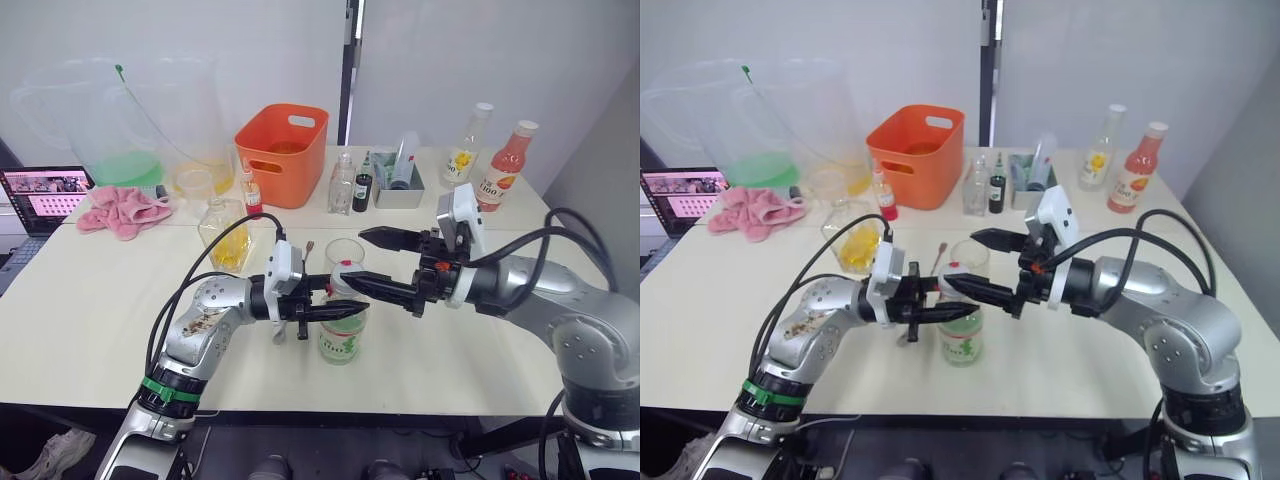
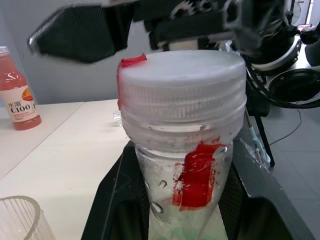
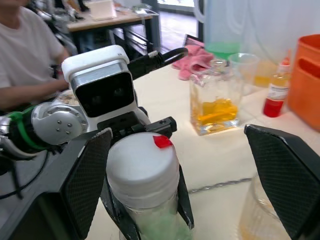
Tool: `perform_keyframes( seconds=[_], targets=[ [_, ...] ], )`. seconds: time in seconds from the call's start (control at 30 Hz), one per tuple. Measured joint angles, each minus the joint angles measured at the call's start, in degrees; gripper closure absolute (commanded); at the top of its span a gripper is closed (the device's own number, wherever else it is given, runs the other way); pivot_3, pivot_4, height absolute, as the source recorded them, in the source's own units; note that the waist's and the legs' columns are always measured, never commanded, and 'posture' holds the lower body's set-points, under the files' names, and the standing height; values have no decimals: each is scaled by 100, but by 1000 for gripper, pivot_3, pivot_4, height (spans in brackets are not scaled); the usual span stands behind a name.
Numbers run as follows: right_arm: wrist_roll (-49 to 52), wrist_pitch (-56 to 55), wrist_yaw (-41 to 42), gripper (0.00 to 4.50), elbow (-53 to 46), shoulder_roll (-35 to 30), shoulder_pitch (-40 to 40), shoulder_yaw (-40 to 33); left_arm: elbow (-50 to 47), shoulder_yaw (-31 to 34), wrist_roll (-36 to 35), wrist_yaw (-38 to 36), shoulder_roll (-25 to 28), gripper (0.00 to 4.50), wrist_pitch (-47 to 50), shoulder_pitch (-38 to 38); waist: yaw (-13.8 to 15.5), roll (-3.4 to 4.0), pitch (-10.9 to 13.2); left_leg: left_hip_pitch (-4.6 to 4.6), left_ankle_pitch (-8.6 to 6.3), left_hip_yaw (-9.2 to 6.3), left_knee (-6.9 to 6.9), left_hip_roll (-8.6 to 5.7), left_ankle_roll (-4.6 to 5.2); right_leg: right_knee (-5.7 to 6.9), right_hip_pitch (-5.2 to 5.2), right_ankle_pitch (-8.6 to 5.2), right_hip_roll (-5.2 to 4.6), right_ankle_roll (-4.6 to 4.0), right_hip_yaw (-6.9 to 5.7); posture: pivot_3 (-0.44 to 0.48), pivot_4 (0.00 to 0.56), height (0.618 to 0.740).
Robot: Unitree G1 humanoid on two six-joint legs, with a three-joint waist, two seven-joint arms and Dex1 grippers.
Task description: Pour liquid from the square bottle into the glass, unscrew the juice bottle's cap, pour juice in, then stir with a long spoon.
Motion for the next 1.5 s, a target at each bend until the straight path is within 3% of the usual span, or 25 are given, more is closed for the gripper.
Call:
perform_keyframes(
  seconds=[0.37,0.43,0.63,0.83,0.97,1.17,1.33,1.4,1.5],
  targets=[
    [481,475,-1281,0,-700,120,184,80,609,-100,34,-348,-294,3289,-149,-403,42,-2,-5,-5,1,0,3,-3,1,-6,2,2,-2,4,0,0,150,740],
    [583,515,-1398,881,-701,123,205,80,652,-100,37,-368,-312,3289,-165,-407,41,-2,-5,-5,1,0,3,-3,1,-6,2,2,-2,4,0,0,150,740],
    [781,537,-1530,2792,-699,60,187,88,663,-106,55,-395,-319,3290,-243,-405,41,-2,-5,-6,1,0,3,-3,1,-6,2,2,-1,4,0,0,150,740],
    [777,503,-1079,2800,-450,-162,14,172,576,-101,55,-369,-303,3290,-241,-348,30,-2,-5,-5,1,2,3,-2,2,-7,2,2,-1,4,1,0,150,740],
    [-122,-491,1154,2800,614,-669,-527,916,408,-91,57,-338,-193,3291,-256,-219,-17,-2,-5,4,1,5,3,2,2,-8,7,1,5,5,0,0,150,740],
    [-1469,-2369,4188,2800,2773,-406,-1653,1944,230,-73,72,-283,-42,3291,-259,-147,-122,-2,-5,15,1,7,-1,7,1,-6,12,1,8,6,1,0,150,740],
    [-1892,-3143,5631,2800,4033,-19,-2435,2398,29,-74,82,-238,45,3291,-258,-59,-127,-1,-6,15,1,5,-1,9,1,-2,7,3,8,3,2,0,150,740],
    [-1859,-3260,5785,1746,4369,-82,-2852,2754,-23,-53,82,-155,78,3292,-251,-26,-131,-1,-6,15,1,3,-1,11,1,-1,3,4,9,0,2,0,150,740],
    [-1712,-3283,5787,718,4550,-78,-3314,3062,-124,-106,91,-26,66,3296,-188,-25,-119,1,-5,9,1,1,-2,10,0,1,-4,4,8,-1,1,0,150,740]
  ],
)
